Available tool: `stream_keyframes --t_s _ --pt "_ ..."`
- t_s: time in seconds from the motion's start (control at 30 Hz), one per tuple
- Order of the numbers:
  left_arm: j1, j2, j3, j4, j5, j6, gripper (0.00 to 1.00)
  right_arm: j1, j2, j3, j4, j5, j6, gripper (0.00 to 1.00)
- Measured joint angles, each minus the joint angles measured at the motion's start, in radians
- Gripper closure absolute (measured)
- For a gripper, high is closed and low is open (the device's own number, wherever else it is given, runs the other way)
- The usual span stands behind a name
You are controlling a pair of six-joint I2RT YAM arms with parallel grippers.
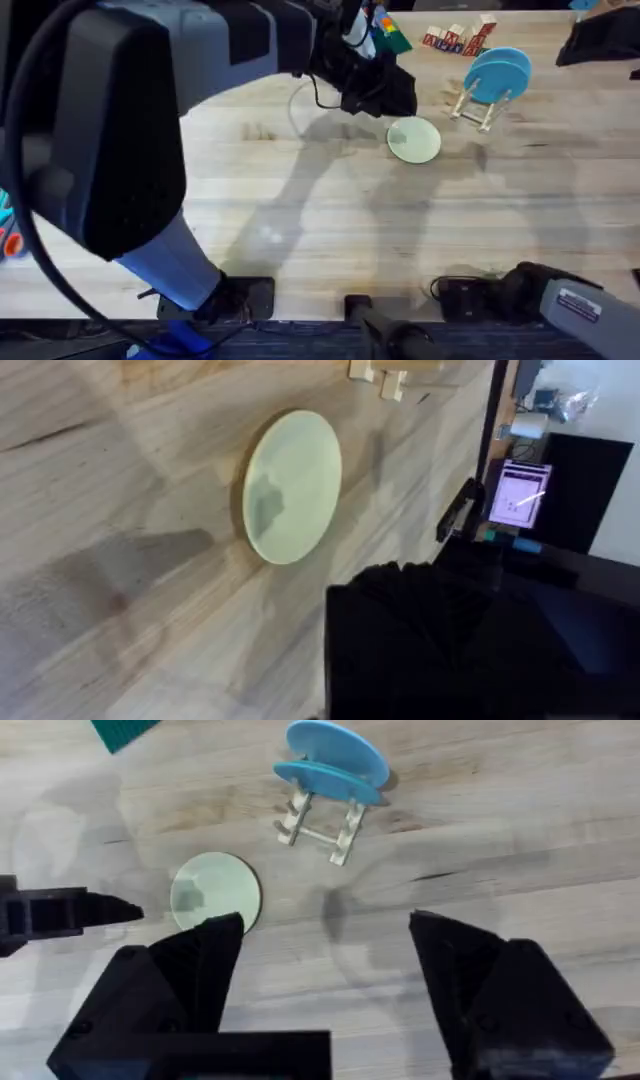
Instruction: Pick up the plates from the table one by one and place each into a slot on the dish rack.
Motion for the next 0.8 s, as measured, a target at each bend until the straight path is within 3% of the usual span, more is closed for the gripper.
stream_keyframes --t_s 0.4,0.8 --pt "0.000 0.006 -0.032 0.039 -0.004 0.038 0.960 0.000 0.000 0.000 0.000 0.000 0.000 0.007" --pt "0.000 0.096 -0.032 0.039 -0.004 0.045 0.960 0.000 0.000 0.000 -0.006 0.000 0.000 0.006"
